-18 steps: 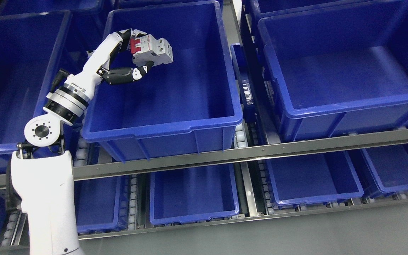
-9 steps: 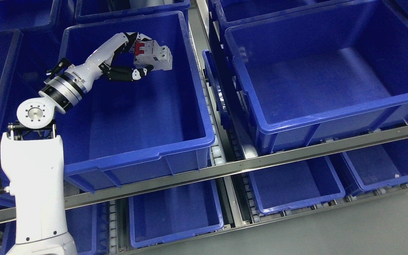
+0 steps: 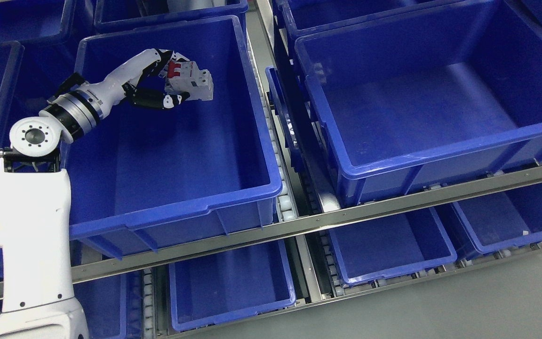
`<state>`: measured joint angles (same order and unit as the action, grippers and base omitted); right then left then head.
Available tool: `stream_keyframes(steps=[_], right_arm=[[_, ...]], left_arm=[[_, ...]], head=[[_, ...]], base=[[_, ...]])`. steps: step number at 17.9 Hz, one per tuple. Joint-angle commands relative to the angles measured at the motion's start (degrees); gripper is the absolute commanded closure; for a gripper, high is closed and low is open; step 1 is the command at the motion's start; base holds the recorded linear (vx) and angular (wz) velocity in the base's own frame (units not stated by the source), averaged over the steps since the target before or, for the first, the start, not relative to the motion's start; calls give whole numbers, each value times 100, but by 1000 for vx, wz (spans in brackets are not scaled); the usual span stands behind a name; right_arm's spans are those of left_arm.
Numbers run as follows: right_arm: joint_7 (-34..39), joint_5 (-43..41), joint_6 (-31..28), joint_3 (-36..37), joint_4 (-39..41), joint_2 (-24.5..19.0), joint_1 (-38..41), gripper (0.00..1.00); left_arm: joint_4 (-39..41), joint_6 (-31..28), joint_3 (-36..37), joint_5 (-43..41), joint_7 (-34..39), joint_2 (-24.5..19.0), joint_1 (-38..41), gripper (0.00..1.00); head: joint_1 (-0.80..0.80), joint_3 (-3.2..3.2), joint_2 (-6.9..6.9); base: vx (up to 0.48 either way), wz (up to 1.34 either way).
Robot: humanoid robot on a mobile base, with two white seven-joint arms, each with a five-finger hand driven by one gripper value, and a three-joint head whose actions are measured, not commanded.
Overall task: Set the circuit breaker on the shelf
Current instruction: 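Move the left hand over the upper blue bin and lower the breaker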
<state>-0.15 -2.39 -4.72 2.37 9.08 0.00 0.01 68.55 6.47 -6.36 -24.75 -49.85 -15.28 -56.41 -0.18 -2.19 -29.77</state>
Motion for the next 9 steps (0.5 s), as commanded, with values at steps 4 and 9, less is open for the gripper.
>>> stream_keyframes(steps=[4,9], right_arm=[[-2,1,200,0,-3,100,96,0],[-2,1,200,0,-3,100,96,0]], left_arm=[[-825,22,205,-197,282,-159,-194,54],[-904,47,196,-197,564,-186,-230,38]], head=[[0,0,0],[0,0,0]], base=[[0,0],[0,0]])
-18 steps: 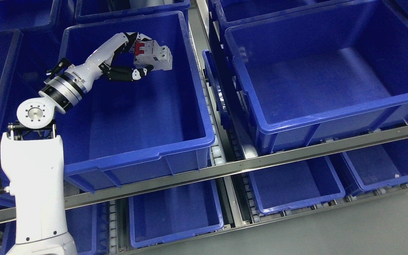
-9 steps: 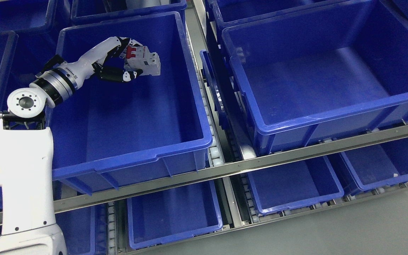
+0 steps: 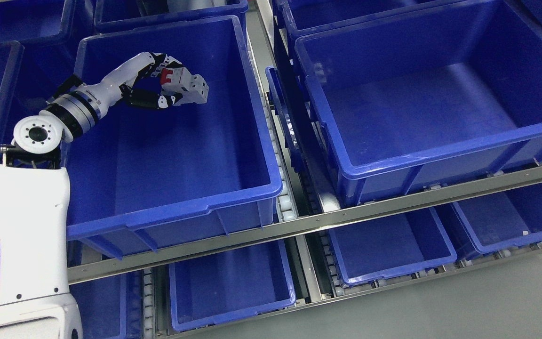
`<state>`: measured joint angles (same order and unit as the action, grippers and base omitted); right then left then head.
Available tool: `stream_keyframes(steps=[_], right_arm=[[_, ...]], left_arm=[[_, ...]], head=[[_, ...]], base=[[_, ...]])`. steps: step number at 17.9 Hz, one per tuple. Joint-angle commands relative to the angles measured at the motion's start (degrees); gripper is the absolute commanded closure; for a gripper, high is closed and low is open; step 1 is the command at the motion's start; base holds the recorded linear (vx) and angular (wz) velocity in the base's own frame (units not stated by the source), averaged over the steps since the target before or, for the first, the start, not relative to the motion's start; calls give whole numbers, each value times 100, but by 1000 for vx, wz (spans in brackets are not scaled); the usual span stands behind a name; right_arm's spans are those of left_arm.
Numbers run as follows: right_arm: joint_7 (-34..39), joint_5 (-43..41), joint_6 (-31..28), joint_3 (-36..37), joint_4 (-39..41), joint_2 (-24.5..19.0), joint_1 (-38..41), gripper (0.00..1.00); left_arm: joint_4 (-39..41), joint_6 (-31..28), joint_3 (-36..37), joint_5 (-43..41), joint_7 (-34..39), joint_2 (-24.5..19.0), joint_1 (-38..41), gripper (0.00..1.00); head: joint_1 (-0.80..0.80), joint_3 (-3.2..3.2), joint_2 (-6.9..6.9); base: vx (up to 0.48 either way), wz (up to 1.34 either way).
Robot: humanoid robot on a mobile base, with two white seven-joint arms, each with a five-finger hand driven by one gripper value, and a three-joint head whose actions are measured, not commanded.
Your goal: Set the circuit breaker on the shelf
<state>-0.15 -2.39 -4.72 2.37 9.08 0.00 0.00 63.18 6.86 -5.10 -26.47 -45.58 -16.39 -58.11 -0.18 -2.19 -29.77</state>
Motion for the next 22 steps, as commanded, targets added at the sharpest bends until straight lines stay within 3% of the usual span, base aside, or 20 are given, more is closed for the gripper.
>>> stream_keyframes(steps=[1,4,6,8,10,12,14,16,22], right_arm=[[-2,-7,200,0,-2,100,96,0],[-2,-7,200,0,-2,100,96,0],[-2,-7,200,0,-2,100,96,0],[-2,2,200,0,-2,100,96,0],[-2,2,200,0,-2,100,96,0],[-2,2,200,0,-2,100,96,0],[-2,2,200,0,-2,100,96,0],[-2,2,200,0,6,100,96,0],[-2,2,200,0,-2,100,96,0]], left_arm=[[-368,17,71,-25,146,-75,-60,34],[-368,17,27,-25,154,-84,-69,27],[-333,17,-95,2,224,-23,-156,17],[-254,0,-568,45,871,56,-349,13],[-245,-35,-1192,81,1925,660,-551,1],[-228,-35,-1755,212,2901,1276,-570,0],[-193,78,-2046,414,3509,1539,-517,0],[96,35,-2065,467,4116,1539,-368,0],[1274,-325,-1618,468,4198,1539,466,0]], head=[[0,0,0],[0,0,0],[0,0,0],[0,0,0],[0,0,0],[0,0,0],[0,0,0],[0,0,0],[0,0,0]], base=[[0,0],[0,0],[0,0],[0,0],[0,0],[0,0],[0,0],[-26,15],[-125,149]])
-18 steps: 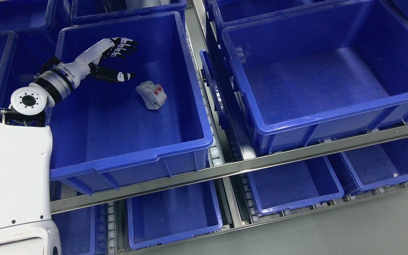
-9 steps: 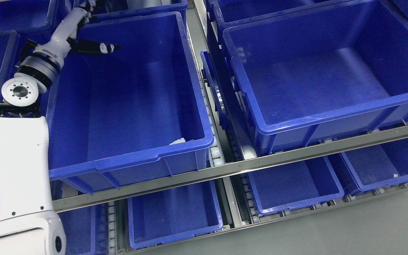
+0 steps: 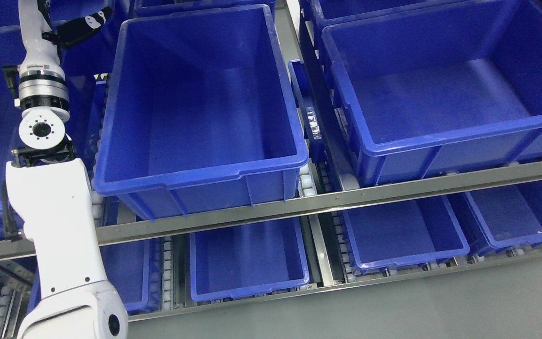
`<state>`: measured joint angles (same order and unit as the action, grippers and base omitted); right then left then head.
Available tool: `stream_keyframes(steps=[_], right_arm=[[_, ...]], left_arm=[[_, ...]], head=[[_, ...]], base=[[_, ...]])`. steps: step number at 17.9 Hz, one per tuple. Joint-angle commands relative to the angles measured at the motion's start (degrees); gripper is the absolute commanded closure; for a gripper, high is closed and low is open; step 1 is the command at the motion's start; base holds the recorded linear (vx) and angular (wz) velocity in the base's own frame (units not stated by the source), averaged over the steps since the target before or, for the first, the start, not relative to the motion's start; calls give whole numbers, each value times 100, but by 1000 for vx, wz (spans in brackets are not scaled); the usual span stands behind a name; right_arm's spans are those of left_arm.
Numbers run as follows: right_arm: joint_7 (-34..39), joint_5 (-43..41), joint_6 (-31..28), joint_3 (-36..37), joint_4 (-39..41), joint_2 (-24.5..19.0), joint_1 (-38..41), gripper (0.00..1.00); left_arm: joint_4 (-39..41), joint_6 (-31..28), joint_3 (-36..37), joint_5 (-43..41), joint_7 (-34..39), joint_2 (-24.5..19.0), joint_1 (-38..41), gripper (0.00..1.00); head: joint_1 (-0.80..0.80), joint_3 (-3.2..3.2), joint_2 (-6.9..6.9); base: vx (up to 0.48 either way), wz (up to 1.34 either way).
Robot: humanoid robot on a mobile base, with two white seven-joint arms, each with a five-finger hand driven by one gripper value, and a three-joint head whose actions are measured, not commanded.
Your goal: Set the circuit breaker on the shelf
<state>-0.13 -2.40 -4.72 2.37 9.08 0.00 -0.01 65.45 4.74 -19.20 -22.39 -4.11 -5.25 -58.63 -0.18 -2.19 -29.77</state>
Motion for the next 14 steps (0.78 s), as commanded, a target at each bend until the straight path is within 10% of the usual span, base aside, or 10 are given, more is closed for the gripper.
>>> stream_keyframes(steps=[1,14], right_arm=[[-5,3,200,0,-2,100,97,0],[-5,3,200,0,6,100,97,0]], left_arm=[[1231,-122,-120,68,42,425,667,0],[2287,-640,725,94,-345,425,2075,0]], head=[[0,0,0],[0,0,0]], base=[[-230,227],[-206,-73]])
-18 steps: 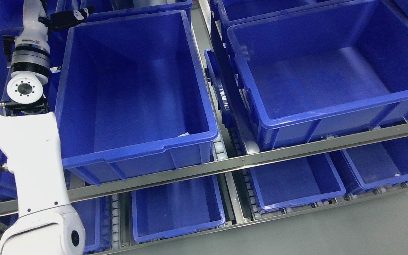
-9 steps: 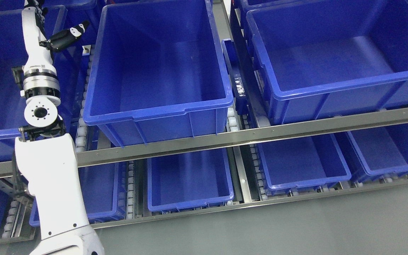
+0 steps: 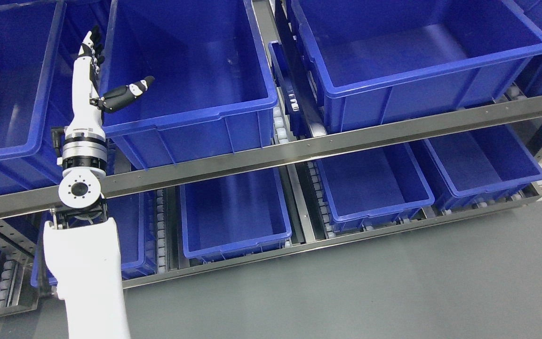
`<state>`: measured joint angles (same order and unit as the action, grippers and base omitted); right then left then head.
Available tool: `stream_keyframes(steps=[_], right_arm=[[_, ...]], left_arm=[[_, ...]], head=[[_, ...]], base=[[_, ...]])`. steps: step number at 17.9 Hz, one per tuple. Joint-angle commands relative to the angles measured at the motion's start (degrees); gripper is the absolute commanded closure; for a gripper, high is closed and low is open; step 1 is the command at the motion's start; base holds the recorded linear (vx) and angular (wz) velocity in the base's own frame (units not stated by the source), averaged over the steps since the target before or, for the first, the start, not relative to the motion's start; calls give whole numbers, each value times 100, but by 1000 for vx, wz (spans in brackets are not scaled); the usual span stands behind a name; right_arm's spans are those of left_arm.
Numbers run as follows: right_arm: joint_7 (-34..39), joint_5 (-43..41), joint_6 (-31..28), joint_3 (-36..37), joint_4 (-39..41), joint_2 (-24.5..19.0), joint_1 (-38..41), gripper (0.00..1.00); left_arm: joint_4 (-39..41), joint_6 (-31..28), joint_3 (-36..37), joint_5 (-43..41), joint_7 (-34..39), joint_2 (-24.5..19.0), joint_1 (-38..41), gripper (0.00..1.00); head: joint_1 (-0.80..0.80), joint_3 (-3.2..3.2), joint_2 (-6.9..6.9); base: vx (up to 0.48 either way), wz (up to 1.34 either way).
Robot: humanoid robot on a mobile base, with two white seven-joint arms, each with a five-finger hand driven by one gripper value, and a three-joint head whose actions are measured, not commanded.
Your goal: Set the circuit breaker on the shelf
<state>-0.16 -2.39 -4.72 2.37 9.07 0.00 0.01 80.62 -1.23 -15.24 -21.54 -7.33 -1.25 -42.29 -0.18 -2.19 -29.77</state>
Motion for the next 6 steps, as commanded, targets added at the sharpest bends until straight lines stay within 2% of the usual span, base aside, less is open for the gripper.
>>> stream_keyframes(steps=[1,6], right_arm=[[-2,-7,200,0,-2,100,96,0],[-2,2,200,0,-2,100,96,0]], left_arm=[[780,-96,285,9,-23,25,441,0],[912,-150,196,9,-23,25,441,0]], head=[[0,0,0],[0,0,0]], base=[[-158,-104],[-85,-64]])
